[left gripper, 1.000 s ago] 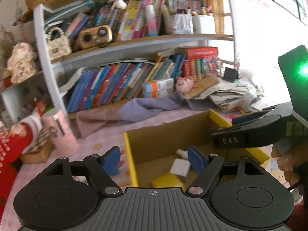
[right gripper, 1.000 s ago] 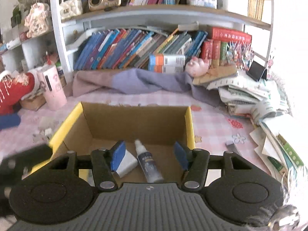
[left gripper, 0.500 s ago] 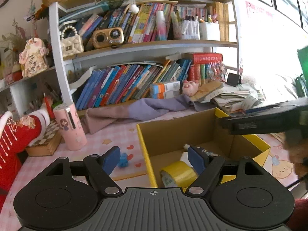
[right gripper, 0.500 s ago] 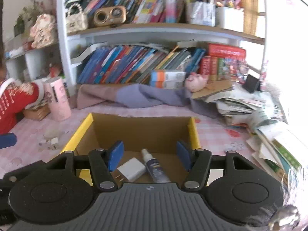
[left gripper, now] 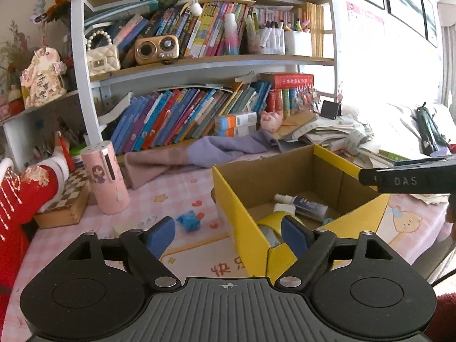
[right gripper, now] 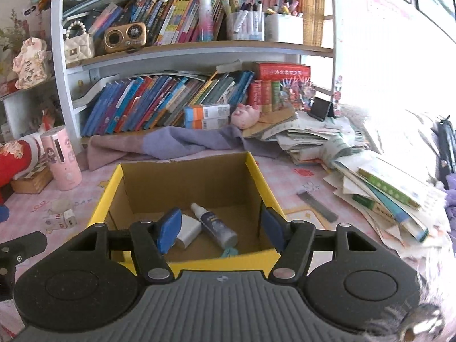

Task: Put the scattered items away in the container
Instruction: 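Lift both tools out of the box and back away, then move both tools toward the small white box and small white plug charger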

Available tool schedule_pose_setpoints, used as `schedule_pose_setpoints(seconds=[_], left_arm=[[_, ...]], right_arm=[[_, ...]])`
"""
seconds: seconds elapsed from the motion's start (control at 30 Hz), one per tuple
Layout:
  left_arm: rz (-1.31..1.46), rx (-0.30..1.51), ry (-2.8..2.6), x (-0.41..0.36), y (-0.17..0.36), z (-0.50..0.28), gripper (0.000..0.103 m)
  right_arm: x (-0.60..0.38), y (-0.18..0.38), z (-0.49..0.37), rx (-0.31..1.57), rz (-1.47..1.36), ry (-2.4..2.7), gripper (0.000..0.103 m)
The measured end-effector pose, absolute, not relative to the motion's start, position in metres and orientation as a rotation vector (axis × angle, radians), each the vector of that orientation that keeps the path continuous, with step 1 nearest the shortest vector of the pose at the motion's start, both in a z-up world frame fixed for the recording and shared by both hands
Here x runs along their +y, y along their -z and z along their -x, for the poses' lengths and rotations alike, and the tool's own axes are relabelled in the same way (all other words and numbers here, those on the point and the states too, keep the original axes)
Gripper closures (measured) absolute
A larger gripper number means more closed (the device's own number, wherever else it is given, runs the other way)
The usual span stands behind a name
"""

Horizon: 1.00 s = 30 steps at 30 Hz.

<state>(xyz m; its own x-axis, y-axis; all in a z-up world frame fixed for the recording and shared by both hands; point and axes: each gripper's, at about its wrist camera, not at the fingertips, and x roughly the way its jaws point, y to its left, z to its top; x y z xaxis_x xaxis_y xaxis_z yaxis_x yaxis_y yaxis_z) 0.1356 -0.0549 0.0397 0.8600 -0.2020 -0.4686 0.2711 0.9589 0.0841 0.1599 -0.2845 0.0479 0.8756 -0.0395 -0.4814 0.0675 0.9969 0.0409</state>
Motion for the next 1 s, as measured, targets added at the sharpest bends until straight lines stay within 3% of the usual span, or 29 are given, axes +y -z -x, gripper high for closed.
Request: schedule_pose_setpoints(seconds=[0.67, 1.0], left_arm=[[-0.157, 0.575, 0.359, 0.015, -0.017, -0.091, 0.018], [-0.118, 0.623, 0.315, 0.053, -0.01, -0.085, 0.017]], right_arm=[[-0.219, -0.022, -0.065, 0.571, -0.114, 0.222, 0.039], [-0.175, -0.006, -0.072, 0.683, -0.084, 0.089, 0.033]])
